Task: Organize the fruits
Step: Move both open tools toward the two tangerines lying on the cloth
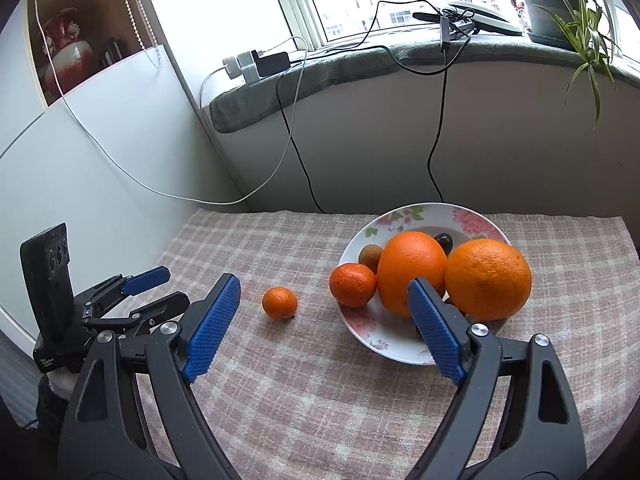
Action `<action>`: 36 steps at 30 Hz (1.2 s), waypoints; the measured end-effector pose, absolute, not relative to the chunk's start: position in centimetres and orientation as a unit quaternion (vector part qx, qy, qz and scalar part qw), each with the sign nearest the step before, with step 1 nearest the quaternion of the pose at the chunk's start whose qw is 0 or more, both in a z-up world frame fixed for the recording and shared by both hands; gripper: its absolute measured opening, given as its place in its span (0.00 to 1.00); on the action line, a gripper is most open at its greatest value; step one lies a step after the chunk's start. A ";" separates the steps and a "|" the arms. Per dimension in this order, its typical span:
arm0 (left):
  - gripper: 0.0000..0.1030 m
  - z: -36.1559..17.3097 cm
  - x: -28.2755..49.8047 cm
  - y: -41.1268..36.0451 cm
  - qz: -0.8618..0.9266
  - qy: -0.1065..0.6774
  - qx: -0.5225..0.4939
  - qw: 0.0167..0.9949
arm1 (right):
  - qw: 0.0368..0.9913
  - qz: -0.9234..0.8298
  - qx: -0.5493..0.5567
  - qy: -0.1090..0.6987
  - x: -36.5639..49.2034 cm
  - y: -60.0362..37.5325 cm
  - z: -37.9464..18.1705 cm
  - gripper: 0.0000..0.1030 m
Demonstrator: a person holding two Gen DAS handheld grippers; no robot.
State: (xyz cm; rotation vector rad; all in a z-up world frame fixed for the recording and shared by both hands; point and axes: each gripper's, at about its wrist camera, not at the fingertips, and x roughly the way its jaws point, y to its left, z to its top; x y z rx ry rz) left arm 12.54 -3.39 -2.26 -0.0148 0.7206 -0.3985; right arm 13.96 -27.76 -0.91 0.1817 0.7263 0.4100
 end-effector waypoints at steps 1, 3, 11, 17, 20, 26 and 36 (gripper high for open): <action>0.71 -2.7 12.4 -3.1 -0.191 0.354 -0.005 0.915 | 0.909 0.202 0.086 0.353 13.9 -27.4 -1.0 0.85; 0.70 -3.4 12.0 -2.7 -0.186 0.360 -0.003 0.914 | 0.908 0.208 0.084 0.355 13.8 -26.8 -1.2 0.85; 0.64 -5.3 12.0 -0.8 -0.174 0.378 -0.025 0.909 | 0.897 0.235 0.077 0.365 13.6 -24.2 -2.3 0.85; 0.57 -6.1 12.5 0.0 -0.174 0.386 -0.041 0.905 | 0.892 0.245 0.061 0.374 13.5 -22.3 -3.5 0.85; 0.55 -6.4 12.7 0.3 -0.174 0.388 -0.048 0.904 | 0.889 0.246 0.052 0.382 13.8 -21.5 -4.3 0.79; 0.51 -6.6 13.3 0.4 -0.177 0.391 -0.054 0.901 | 0.883 0.248 0.037 0.397 14.2 -20.1 -5.9 0.70; 0.44 -7.1 15.0 0.4 -0.185 0.404 -0.062 0.894 | 0.879 0.237 0.025 0.412 15.8 -19.0 -7.7 0.56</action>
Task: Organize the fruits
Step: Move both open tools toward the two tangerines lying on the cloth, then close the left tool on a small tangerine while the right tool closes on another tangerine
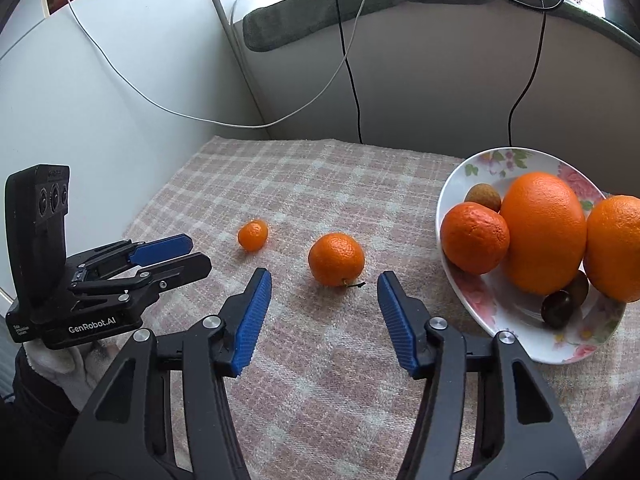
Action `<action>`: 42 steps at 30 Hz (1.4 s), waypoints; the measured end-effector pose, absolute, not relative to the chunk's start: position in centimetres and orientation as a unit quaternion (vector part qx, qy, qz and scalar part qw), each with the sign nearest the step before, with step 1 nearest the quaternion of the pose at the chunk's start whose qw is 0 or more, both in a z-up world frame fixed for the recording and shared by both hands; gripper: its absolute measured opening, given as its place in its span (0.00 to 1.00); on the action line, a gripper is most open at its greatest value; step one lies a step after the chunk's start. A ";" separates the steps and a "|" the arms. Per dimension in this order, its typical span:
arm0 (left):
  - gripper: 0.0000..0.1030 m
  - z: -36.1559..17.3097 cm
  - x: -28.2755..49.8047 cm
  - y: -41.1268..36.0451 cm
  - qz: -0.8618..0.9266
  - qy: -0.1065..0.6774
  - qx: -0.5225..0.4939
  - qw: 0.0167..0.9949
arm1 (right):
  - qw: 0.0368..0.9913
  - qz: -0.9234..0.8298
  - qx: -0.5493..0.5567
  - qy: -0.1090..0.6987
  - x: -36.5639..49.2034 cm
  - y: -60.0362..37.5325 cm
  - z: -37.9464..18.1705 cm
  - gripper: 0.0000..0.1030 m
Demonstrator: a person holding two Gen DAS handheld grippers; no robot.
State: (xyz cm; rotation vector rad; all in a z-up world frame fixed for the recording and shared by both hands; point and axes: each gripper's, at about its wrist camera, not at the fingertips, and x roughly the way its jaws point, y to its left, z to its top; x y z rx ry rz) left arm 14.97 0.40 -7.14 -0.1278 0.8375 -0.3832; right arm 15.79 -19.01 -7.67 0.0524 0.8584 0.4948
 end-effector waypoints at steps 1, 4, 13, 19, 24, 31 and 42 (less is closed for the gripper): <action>0.44 -7.3 15.2 0.4 -0.185 0.406 -0.065 0.893 | 0.880 0.237 0.023 0.412 15.8 -18.9 -7.8 0.56; 0.42 -7.5 16.0 0.3 -0.189 0.411 -0.076 0.888 | 0.882 0.231 0.012 0.410 16.0 -18.5 -8.1 0.56; 0.39 -7.8 17.3 -0.2 -0.192 0.417 -0.078 0.885 | 0.884 0.226 -0.011 0.409 16.7 -17.6 -8.7 0.54; 0.37 -8.1 17.9 -0.6 -0.196 0.424 -0.078 0.881 | 0.884 0.220 -0.033 0.412 17.2 -16.8 -9.3 0.48; 0.34 -8.4 18.4 -0.9 -0.197 0.431 -0.074 0.878 | 0.882 0.218 -0.039 0.416 17.7 -16.4 -9.7 0.47; 0.27 -9.0 19.0 -1.3 -0.195 0.442 -0.068 0.873 | 0.882 0.214 -0.045 0.417 18.3 -16.2 -9.8 0.46; 0.20 -9.0 19.0 -0.9 -0.194 0.440 -0.071 0.874 | 0.883 0.210 -0.038 0.419 18.6 -16.6 -9.9 0.37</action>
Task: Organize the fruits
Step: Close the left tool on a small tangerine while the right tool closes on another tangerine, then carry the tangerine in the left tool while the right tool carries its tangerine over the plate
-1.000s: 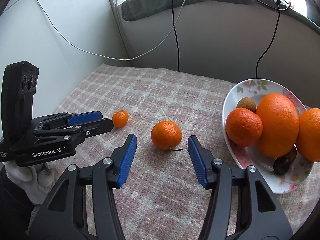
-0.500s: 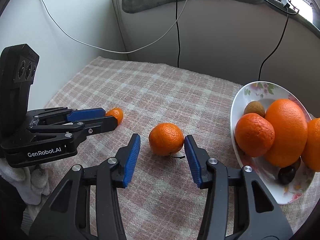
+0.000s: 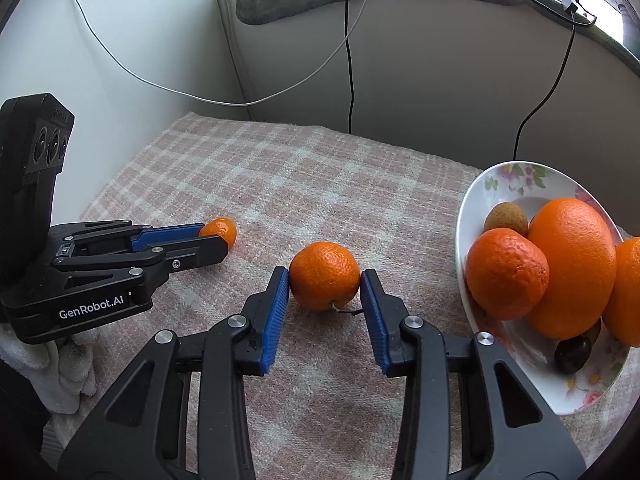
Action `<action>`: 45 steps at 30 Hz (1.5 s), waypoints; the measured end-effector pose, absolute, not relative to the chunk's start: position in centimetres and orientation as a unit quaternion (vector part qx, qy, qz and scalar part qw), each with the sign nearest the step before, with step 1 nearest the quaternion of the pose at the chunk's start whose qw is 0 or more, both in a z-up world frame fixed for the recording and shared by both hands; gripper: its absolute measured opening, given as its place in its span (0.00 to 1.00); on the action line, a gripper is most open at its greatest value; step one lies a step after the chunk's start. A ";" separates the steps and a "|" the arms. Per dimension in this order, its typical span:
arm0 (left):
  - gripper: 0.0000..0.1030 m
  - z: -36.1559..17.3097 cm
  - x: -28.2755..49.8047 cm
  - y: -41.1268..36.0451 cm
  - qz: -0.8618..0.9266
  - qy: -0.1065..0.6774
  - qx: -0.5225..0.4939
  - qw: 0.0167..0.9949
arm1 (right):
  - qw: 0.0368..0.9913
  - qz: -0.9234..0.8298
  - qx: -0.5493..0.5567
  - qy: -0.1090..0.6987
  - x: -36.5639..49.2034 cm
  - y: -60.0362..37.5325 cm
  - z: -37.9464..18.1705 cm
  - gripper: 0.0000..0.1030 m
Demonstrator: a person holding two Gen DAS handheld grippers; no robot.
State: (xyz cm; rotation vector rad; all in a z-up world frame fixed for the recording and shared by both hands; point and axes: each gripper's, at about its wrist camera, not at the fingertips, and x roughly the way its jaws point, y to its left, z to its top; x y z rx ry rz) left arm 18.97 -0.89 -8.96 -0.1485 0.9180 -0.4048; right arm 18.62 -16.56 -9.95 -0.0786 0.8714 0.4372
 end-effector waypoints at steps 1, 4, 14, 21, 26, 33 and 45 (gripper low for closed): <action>0.20 -8.9 18.9 -0.8 -0.193 0.438 -0.073 0.875 | 0.883 0.211 -0.036 0.418 18.5 -16.6 -9.9 0.37; 0.20 -8.6 18.8 -0.5 -0.193 0.435 -0.079 0.876 | 0.884 0.214 -0.030 0.415 18.2 -16.8 -9.6 0.37; 0.20 -7.4 17.8 -1.4 -0.198 0.421 -0.079 0.882 | 0.891 0.224 -0.014 0.395 16.1 -18.3 -8.2 0.37; 0.20 -6.1 17.5 -2.7 -0.210 0.409 -0.078 0.885 | 0.900 0.227 -0.001 0.373 14.8 -20.4 -6.2 0.37; 0.20 -4.9 17.4 -4.3 -0.223 0.398 -0.075 0.887 | 0.907 0.225 0.009 0.355 14.2 -22.6 -4.7 0.37; 0.20 -3.9 18.1 -6.7 -0.242 0.389 -0.069 0.886 | 0.918 0.211 0.016 0.336 14.1 -25.9 -2.9 0.37; 0.20 -2.7 20.8 -10.9 -0.270 0.384 -0.065 0.881 | 0.926 0.185 0.031 0.328 16.0 -31.2 -1.7 0.37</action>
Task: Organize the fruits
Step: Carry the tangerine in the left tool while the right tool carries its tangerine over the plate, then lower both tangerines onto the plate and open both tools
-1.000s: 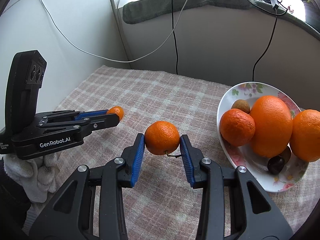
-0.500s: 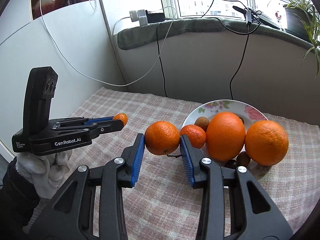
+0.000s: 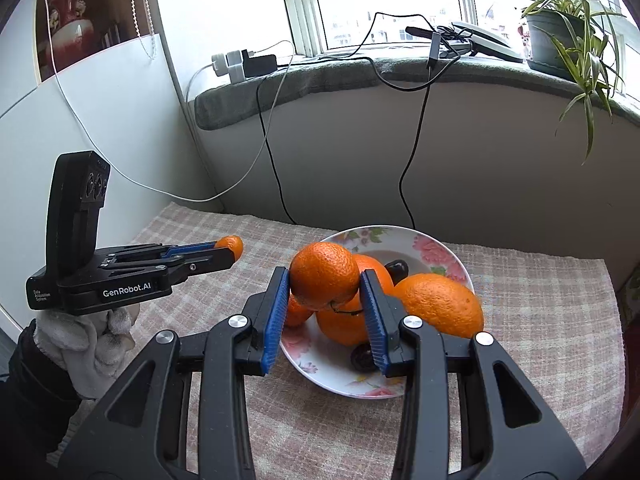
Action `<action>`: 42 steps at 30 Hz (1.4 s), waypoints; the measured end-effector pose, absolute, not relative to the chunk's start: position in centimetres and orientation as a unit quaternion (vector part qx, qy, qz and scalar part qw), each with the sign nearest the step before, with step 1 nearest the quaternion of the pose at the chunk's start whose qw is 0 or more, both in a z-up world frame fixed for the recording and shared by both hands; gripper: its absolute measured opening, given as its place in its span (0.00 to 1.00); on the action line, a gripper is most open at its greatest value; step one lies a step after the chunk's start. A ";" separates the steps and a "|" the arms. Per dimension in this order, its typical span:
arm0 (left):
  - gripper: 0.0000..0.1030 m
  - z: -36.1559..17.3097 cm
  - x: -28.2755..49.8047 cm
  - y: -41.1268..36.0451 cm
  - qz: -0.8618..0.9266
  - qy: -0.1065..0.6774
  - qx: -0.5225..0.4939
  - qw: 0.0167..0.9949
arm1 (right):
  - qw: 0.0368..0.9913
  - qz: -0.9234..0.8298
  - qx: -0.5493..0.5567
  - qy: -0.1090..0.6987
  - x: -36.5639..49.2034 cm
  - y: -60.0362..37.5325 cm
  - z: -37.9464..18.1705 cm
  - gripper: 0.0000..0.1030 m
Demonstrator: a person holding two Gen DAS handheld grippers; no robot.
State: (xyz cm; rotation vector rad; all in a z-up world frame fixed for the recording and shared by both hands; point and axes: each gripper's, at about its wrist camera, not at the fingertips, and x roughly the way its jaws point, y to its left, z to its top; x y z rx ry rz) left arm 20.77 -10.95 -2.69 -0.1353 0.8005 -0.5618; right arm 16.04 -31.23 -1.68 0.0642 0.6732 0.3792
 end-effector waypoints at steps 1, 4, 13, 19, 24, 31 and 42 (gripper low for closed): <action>0.20 -2.6 21.0 -11.3 -0.272 0.384 -0.063 0.880 | 0.926 0.184 0.034 0.328 16.2 -31.6 -1.7 0.37; 0.20 -2.5 21.5 -12.3 -0.278 0.384 -0.058 0.879 | 0.926 0.180 0.039 0.328 17.0 -32.8 -1.6 0.37; 0.20 -2.5 23.6 -14.5 -0.290 0.386 -0.047 0.874 | 0.926 0.173 0.052 0.333 19.7 -35.3 -1.5 0.37; 0.20 -3.0 24.6 -15.4 -0.292 0.394 -0.046 0.870 | 0.922 0.172 0.063 0.342 21.2 -36.1 -2.1 0.37; 0.20 -3.4 25.1 -15.8 -0.293 0.398 -0.043 0.868 | 0.919 0.172 0.072 0.348 22.1 -36.4 -2.5 0.37; 0.20 -3.3 25.6 -16.6 -0.297 0.397 -0.040 0.868 | 0.916 0.172 0.079 0.355 22.6 -36.6 -2.9 0.37; 0.20 -3.2 25.7 -17.1 -0.301 0.397 -0.038 0.866 | 0.914 0.177 0.076 0.358 22.7 -36.4 -2.9 0.37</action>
